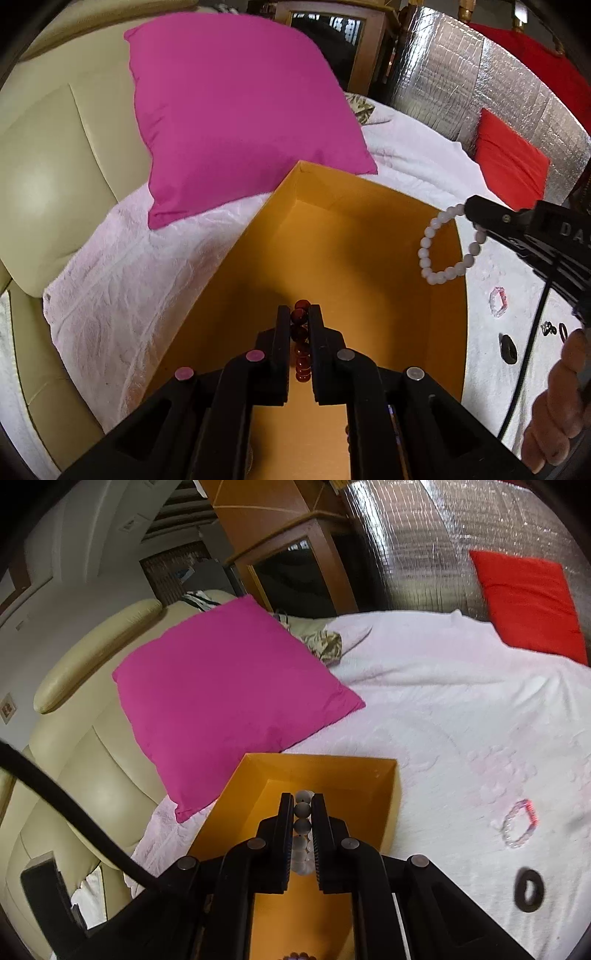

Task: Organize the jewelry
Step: 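Carry the pearl and red bracelets toward the orange box with both tools, then open both tools to drop the bracelets into the orange box, then move both open tools back over the black hair tie and maroon ring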

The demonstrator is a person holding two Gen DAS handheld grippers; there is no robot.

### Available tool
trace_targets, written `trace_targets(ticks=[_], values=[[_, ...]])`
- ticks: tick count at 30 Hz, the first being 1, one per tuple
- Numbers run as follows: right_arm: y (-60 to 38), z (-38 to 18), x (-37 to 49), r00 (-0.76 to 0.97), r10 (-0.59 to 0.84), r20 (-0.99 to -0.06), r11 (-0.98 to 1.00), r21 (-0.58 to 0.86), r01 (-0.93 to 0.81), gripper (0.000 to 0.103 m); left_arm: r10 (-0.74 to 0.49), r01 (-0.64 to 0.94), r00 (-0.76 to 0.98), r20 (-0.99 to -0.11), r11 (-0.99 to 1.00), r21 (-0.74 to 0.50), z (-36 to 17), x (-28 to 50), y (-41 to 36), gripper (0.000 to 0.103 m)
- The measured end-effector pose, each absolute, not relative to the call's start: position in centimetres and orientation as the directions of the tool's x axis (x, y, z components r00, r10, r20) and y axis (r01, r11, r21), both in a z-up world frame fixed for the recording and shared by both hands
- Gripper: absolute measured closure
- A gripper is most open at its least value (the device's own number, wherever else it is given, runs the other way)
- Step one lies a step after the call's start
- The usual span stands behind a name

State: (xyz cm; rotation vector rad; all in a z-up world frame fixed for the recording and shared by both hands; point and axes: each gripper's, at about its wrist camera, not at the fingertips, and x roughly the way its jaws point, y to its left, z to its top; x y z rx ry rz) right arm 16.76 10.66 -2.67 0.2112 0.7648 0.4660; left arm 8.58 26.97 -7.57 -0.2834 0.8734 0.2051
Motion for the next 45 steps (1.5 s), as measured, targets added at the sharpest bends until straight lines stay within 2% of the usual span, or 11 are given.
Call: trace_targets(ticks=[4, 6, 8, 12, 14, 18, 22, 25, 29, 35, 45], values=[[11.1, -3.9, 17.7, 0.605, 0.471, -0.643, 0.882, 0.357, -0.308, 0.092, 0.036, -0.294, 0.605, -0.795, 0.938, -0.181, -8.2, 9.0, 27.3, 0.091], [10.9, -4.2, 18.1, 0.6, 0.472, -0.646, 0.881, 0.374, -0.29, 0.091, 0.036, -0.296, 0.603, -0.797, 0.938, -0.181, -8.2, 9.1, 27.2, 0.083], [10.6, -4.3, 18.3, 0.585, 0.491, -0.646, 0.87, 0.402, -0.286, 0.091, 0.045, -0.302, 0.606, -0.794, 0.937, -0.177, -8.1, 9.1, 27.2, 0.067], [10.0, -4.3, 17.9, 0.602, 0.467, -0.648, 0.883, 0.374, -0.283, 0.091, 0.079, -0.305, 0.616, -0.783, 0.941, -0.145, -7.9, 9.2, 26.7, 0.062], [9.3, -4.4, 17.6, 0.61, 0.453, -0.651, 0.891, 0.362, -0.275, 0.091, 0.087, -0.304, 0.62, -0.78, 0.943, -0.136, -7.9, 9.3, 26.4, 0.054], [7.4, -4.7, 16.7, 0.619, 0.421, -0.663, 0.906, 0.336, -0.257, 0.091, 0.119, -0.294, 0.64, -0.759, 0.951, -0.099, -7.3, 9.7, 25.0, 0.048], [4.5, -4.3, 15.4, 0.644, 0.386, -0.66, 0.921, 0.308, -0.237, 0.09, 0.155, -0.273, 0.687, -0.71, 0.961, -0.054, -5.9, 9.7, 22.5, 0.038], [1.5, -3.9, 14.2, 0.671, 0.343, -0.657, 0.938, 0.278, -0.208, 0.084, 0.166, -0.235, 0.72, -0.673, 0.972, -0.012, -5.0, 9.6, 19.7, 0.036], [-3.4, -4.0, 12.3, 0.695, 0.29, -0.658, 0.953, 0.269, -0.142, 0.083, 0.142, -0.164, 0.747, -0.65, 0.986, 0.027, -4.5, 9.7, 15.7, 0.035], [-10.2, -5.2, 9.9, 0.715, 0.181, -0.676, 0.972, 0.235, -0.024, 0.083, 0.102, -0.073, 0.744, -0.661, 0.995, 0.071, -4.8, 10.1, 10.2, 0.035], [-19.7, -8.3, 8.7, 0.68, 0.091, -0.727, 0.955, 0.257, 0.147, 0.083, 0.077, 0.056, 0.718, -0.692, 0.984, 0.168, -6.6, 10.7, 2.3, 0.035]])
